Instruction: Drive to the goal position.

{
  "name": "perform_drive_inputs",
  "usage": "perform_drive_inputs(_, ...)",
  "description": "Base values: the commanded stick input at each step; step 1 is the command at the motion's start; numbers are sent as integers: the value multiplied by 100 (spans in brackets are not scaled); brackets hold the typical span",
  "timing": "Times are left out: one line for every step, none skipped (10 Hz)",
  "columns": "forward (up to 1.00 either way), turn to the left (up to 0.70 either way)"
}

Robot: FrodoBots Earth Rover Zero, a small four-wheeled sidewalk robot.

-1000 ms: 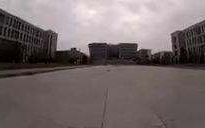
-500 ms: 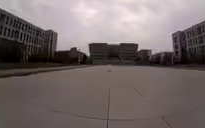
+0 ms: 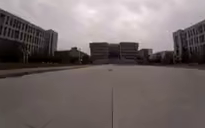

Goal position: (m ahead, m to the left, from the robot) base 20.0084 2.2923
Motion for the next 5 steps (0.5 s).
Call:
perform_drive_inputs(100, 0)
perform_drive_inputs(100, 0)
perform_drive_inputs(100, 0)
perform_drive_inputs(100, 0)
perform_drive_inputs(100, 0)
